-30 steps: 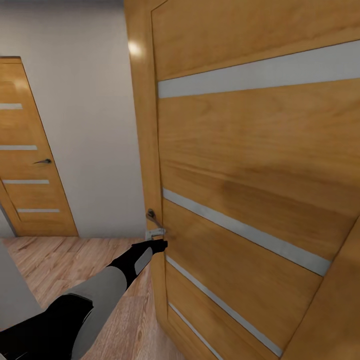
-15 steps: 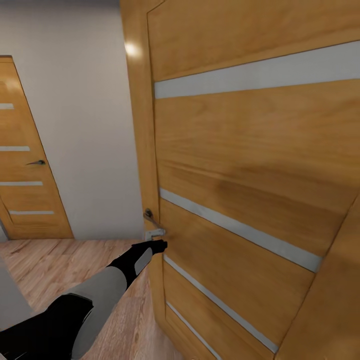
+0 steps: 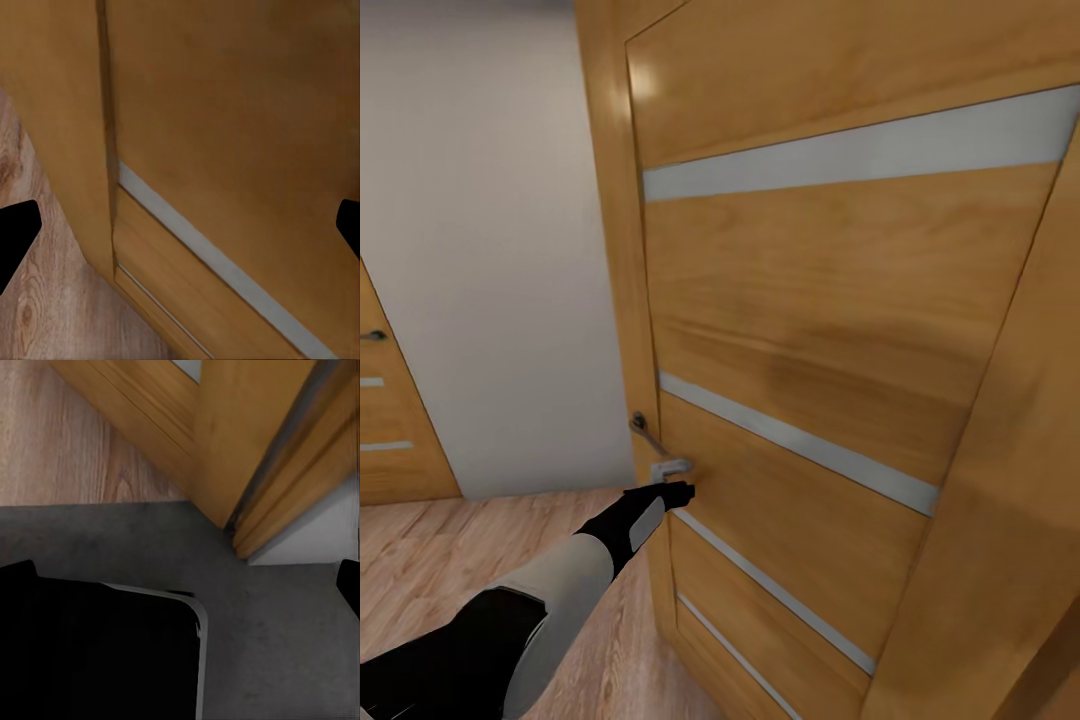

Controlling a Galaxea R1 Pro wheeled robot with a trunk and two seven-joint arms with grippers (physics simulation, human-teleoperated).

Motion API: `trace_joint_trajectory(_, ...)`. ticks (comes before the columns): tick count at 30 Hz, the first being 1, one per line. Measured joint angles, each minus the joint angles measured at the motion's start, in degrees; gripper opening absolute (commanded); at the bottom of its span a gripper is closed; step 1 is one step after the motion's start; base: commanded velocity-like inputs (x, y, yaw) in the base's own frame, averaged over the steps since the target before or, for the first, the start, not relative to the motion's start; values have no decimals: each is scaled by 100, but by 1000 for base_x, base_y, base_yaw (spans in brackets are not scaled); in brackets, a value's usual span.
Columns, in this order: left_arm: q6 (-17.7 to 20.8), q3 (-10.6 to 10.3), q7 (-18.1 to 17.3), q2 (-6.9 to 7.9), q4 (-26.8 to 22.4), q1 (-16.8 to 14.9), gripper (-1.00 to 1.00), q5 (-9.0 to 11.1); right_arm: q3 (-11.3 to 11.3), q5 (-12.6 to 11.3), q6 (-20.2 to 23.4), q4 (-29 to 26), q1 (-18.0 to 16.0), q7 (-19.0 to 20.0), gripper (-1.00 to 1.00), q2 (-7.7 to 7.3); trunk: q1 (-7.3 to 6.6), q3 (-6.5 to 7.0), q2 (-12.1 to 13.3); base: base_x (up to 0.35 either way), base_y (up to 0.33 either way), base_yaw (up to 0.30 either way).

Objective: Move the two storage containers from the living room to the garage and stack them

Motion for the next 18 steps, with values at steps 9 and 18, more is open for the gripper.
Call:
trace_joint_trajectory(9, -1, 0, -10, 0, -6, 0, 100, 11, 0, 4, 0, 1, -1, 0, 100, 0, 0, 18, 0, 0, 0, -185)
trace_joint_trajectory(18, 8, 4, -9, 0, -4, -1, 100, -14, 0, 3, 0, 0, 0, 0, 100, 0, 0, 20, -1, 0, 0, -115)
